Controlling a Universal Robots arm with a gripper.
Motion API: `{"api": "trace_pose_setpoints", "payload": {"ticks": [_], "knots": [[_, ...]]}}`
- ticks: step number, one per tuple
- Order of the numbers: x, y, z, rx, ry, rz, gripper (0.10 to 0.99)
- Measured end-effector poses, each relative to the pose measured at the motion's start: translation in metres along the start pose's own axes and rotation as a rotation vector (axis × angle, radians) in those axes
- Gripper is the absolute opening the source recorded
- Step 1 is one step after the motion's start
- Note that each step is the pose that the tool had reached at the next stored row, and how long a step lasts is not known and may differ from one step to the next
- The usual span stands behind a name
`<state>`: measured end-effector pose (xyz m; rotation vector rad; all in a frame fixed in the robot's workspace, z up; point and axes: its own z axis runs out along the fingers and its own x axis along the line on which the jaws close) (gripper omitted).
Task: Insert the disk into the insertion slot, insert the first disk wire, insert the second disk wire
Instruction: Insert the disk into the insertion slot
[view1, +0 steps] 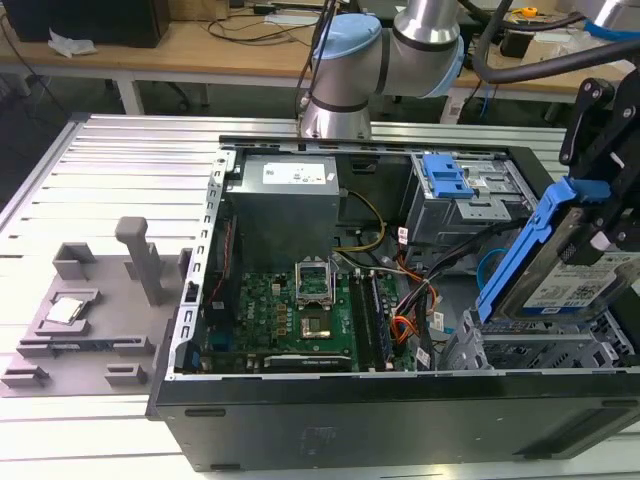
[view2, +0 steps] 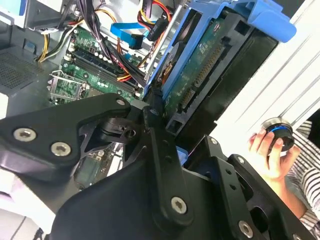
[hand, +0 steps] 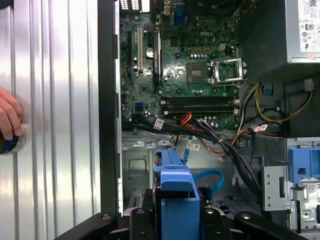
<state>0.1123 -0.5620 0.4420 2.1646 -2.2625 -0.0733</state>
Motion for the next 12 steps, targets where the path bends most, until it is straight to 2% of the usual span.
{"api": "trace_pose_setpoints", "payload": {"ticks": [12], "knots": [[0.0014, -0.0006, 0.0138, 0.0, -0.0013, 0.002, 0.361]]}}
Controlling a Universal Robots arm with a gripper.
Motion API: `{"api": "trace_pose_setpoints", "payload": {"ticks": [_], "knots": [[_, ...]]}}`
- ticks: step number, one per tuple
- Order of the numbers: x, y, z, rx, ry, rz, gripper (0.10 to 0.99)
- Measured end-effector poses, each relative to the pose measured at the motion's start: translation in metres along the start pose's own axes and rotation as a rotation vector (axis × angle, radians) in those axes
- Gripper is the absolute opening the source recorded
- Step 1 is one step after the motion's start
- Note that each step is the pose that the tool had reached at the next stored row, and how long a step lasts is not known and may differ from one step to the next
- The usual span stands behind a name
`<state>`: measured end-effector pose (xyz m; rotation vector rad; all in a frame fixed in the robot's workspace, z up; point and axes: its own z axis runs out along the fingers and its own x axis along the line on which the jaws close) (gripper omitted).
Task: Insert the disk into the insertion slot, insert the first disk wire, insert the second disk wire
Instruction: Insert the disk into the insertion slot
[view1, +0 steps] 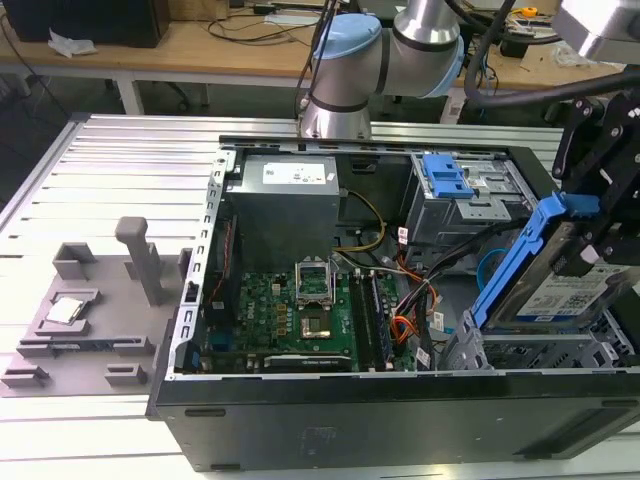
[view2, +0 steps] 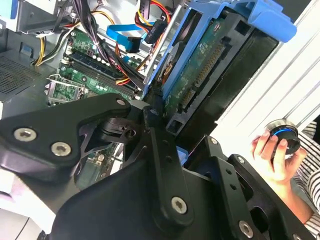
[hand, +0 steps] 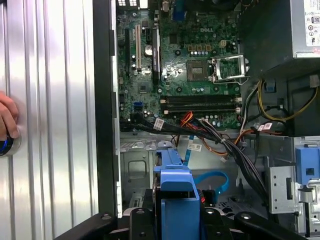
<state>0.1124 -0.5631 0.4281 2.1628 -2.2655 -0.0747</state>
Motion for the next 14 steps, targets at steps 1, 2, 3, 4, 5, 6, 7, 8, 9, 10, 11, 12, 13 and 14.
{"api": "trace_pose_setpoints", "payload": {"ticks": [1, 2, 3, 4, 5, 6, 7, 8, 9, 10, 11, 12, 13, 14], "knots": [[0.0001, -0.0001, 0.0034, 0.0, -0.0001, 0.0, 0.361], [0.0002, -0.0003, 0.0076, 0.0, 0.0, 0.0, 0.361], [0.0003, -0.0004, 0.0097, 0.0, 0.0, 0.0, 0.361], [0.0003, -0.0005, 0.0113, 0.0, 0.0, 0.0, 0.361], [0.0004, -0.0005, 0.0136, 0.0, -0.0001, 0.0, 0.361], [0.0004, -0.0006, 0.0152, 0.0, -0.0001, 0.0, 0.361], [0.0004, -0.0007, 0.0167, 0.0, 0.0, 0.0, 0.361], [0.0005, -0.0007, 0.018, 0.0, 0.0, 0.0, 0.361], [0.0005, -0.0008, 0.0192, 0.0, 0.0, 0.0, 0.361], [0.0006, -0.0008, 0.0203, 0.0, -0.0001, 0.0, 0.361], [0.0006, -0.0009, 0.0217, 0.0, -0.0001, 0.0, 0.361], [0.0007, -0.0009, 0.0233, 0.0, -0.0001, 0.0, 0.361], [0.0007, -0.0011, 0.0264, 0.0, 0.0, 0.0, 0.361], [0.0008, -0.0012, 0.0292, 0.0, -0.0001, 0.0, 0.361]]}}
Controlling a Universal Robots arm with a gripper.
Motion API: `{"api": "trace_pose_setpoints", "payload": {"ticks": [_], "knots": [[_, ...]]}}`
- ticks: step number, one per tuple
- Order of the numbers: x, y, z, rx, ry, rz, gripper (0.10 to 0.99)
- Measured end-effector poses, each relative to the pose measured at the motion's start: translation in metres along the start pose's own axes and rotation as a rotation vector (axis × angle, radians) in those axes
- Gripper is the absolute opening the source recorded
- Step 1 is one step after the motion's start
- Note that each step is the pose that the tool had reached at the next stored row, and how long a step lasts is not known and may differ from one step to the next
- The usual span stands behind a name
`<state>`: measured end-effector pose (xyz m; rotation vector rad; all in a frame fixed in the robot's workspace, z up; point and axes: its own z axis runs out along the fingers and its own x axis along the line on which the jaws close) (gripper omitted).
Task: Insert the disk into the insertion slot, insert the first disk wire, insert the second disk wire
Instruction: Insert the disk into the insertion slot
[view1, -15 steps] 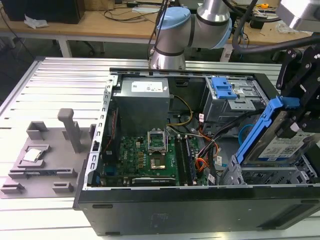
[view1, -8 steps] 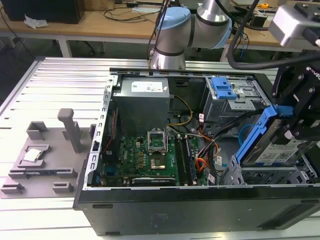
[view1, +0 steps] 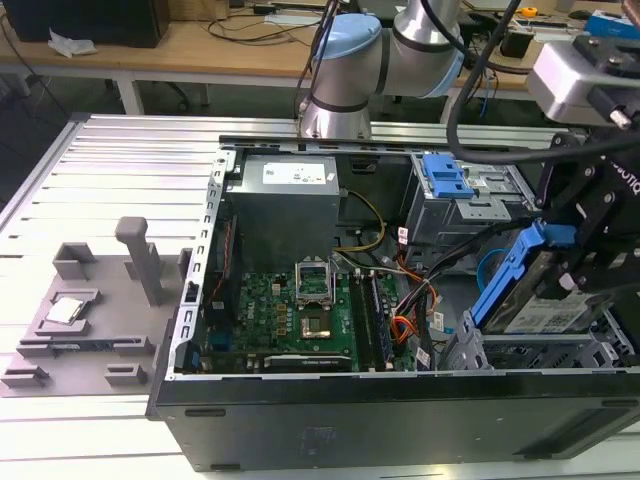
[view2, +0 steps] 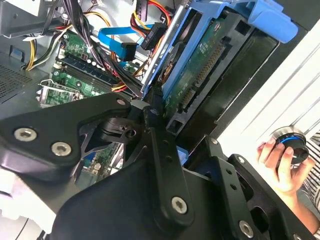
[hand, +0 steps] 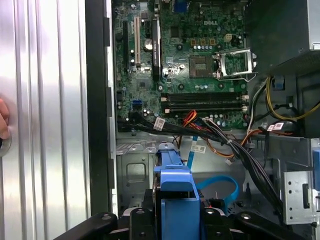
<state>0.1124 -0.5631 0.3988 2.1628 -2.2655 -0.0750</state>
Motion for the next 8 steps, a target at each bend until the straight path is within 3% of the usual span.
{"api": "trace_pose_setpoints", "payload": {"ticks": [5, 8], "knots": [[0.0002, -0.0003, 0.0066, 0.0, 0.0002, 0.0, 0.361], [0.0002, -0.0003, 0.0068, 0.0, 0.0002, 0.0, 0.361]]}}
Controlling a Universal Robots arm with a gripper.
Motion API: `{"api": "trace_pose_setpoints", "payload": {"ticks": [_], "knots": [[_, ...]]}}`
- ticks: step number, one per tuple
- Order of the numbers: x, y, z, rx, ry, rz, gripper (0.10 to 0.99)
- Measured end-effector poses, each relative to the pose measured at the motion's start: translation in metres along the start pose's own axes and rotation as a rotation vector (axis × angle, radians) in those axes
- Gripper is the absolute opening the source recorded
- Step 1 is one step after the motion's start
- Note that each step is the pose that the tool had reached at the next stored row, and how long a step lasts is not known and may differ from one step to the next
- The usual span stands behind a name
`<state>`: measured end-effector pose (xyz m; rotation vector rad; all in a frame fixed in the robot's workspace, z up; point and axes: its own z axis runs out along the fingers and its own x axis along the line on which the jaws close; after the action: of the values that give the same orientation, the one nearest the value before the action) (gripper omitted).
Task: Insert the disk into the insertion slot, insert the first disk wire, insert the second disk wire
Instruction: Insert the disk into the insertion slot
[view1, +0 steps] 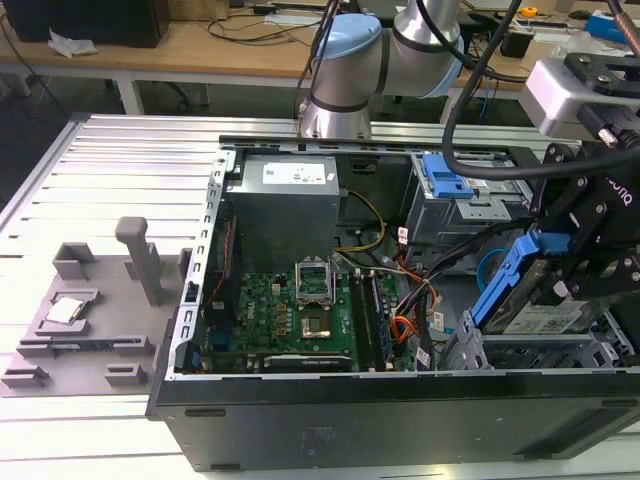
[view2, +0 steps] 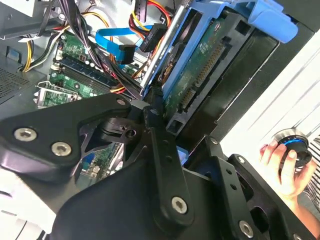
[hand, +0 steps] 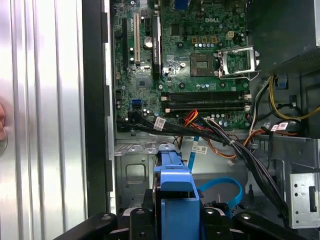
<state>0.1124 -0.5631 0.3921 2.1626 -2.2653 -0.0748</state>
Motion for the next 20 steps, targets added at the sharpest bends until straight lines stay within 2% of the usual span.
{"api": "trace_pose_setpoints", "payload": {"ticks": [2, 3, 7, 8, 11, 12, 14, 20], "knots": [[0.0, 0.0, 0.0001, 0.0, 0.0001, 0.0, 0.373], [0.0, 0.0, 0.0001, 0.0, -0.0001, 0.0, 0.435], [0.0, 0.0, 0.0003, 0.0, -0.0001, 0.0, 0.435], [0.0, 0.0, 0.0003, 0.0, -0.0001, 0.0, 0.42], [0.0, 0.0, 0.0004, 0.0, -0.0001, 0.0, 0.231], [0.0, 0.0, 0.0004, 0.0, -0.0001, 0.0, 0.231], [0.0, 0.0, 0.0005, 0.0, -0.0001, 0.0, 0.11], [0.0, 0.0, 0.0006, 0.0, -0.0002, 0.0, 0.106]]}}
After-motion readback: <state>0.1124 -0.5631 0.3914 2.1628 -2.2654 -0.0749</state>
